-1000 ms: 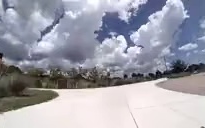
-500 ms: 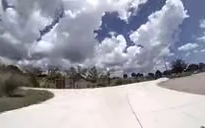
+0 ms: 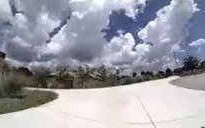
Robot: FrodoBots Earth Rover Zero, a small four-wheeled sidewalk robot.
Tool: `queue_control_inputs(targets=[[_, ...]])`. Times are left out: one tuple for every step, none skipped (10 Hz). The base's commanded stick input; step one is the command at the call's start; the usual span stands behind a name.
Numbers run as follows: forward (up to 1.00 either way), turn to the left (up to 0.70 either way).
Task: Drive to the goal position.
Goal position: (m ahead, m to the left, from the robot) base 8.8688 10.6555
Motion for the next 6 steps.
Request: queue_control_inputs(targets=[[0.70, 0.00], [0.70, 0.00], [0.70, 0.00], [0.70, 0.00], [0.70, 0.00], [0.70, 0.00]])
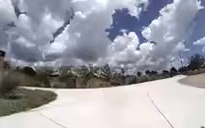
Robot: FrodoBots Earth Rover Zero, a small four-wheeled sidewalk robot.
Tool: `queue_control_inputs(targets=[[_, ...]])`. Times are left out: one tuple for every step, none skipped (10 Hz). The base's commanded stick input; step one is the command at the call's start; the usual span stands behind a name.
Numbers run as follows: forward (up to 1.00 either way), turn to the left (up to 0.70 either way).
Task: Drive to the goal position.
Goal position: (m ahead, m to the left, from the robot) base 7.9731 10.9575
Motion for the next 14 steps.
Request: queue_control_inputs(targets=[[0.70, 0.00], [0.70, 0.00], [0.70, 0.00], [0.70, 0.00], [0.70, 0.00], [0.70, 0.00], [0.70, 0.07], [0.70, 0.35], [0.70, 0.35], [0.70, 0.35], [0.70, 0.35], [0.70, 0.35], [0.70, 0.35], [0.70, 0.35]])
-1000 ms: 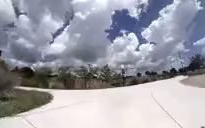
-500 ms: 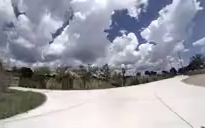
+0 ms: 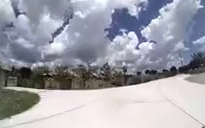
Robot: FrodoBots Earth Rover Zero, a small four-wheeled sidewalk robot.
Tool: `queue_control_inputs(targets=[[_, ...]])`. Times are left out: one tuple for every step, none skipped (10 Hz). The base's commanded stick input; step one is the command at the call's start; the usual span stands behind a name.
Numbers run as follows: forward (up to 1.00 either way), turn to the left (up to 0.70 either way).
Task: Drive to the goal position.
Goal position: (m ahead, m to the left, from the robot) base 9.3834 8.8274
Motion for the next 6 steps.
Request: queue_control_inputs(targets=[[0.70, 0.35], [0.70, 0.35], [0.70, 0.35], [0.70, 0.35], [0.70, 0.35], [0.70, 0.19]])
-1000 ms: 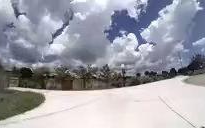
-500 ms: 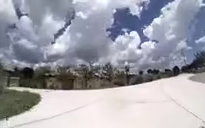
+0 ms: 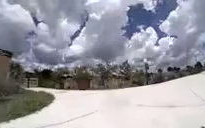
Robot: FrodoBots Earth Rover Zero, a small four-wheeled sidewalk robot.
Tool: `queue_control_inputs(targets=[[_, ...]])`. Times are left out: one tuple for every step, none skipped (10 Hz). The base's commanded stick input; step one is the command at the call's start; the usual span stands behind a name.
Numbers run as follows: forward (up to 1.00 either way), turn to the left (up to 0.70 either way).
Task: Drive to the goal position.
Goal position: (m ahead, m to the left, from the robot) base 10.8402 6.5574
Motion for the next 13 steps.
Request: queue_control_inputs(targets=[[0.70, 0.00], [0.70, 0.00], [0.70, 0.00], [0.70, 0.00], [0.70, 0.00], [0.70, 0.00], [0.70, 0.00], [0.70, 0.00], [0.70, 0.00], [0.70, 0.00], [0.70, 0.00], [0.70, 0.00], [0.70, 0.00]])
